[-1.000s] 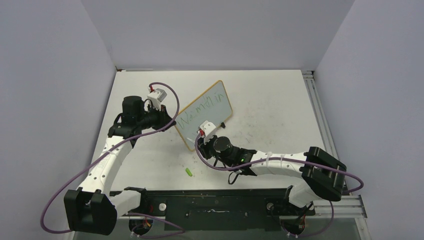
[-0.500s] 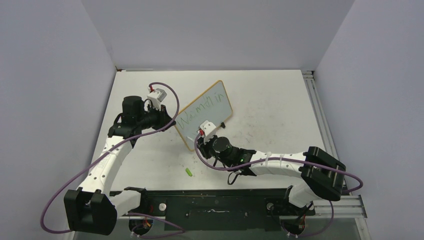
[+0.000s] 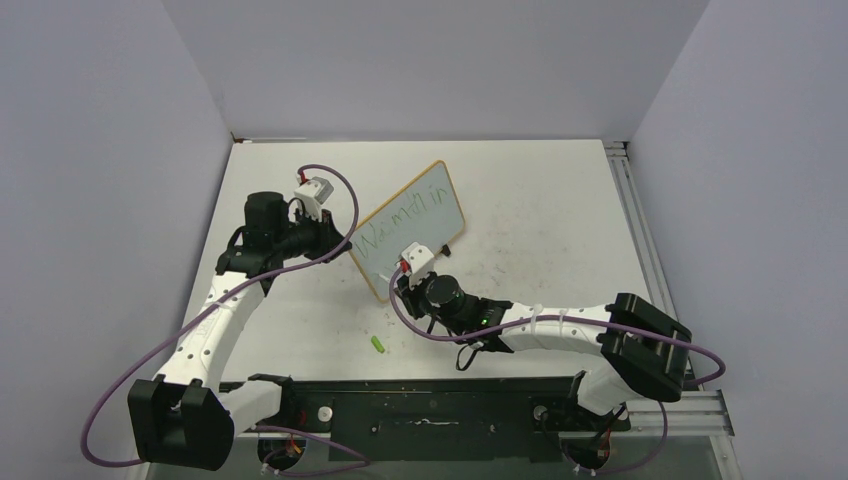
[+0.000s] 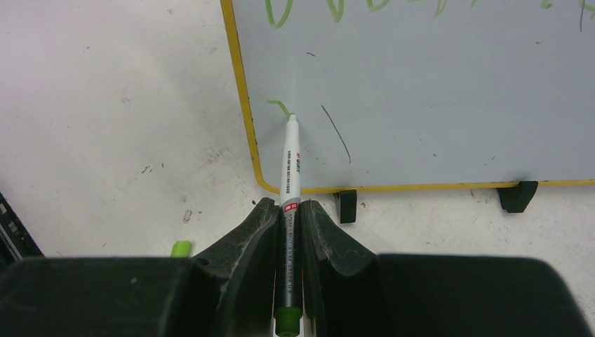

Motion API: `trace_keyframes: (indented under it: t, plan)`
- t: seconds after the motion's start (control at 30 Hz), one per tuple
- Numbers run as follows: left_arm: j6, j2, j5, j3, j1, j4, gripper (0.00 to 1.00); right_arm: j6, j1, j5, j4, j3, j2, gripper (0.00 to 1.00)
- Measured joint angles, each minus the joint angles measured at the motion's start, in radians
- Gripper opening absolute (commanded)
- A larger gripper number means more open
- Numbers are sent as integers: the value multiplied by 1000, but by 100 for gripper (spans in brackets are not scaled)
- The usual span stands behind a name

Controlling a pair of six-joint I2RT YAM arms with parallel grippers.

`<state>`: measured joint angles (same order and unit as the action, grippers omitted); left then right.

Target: Write a sentence on the whiteboard

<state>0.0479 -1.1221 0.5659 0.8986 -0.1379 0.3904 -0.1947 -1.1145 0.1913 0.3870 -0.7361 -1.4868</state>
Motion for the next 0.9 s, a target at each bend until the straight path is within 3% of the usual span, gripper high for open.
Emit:
trace_keyframes:
  t: [0.9]
  plan:
    - [0,0,0,0,0,0,0,49,-6,56,5,-20,12,5]
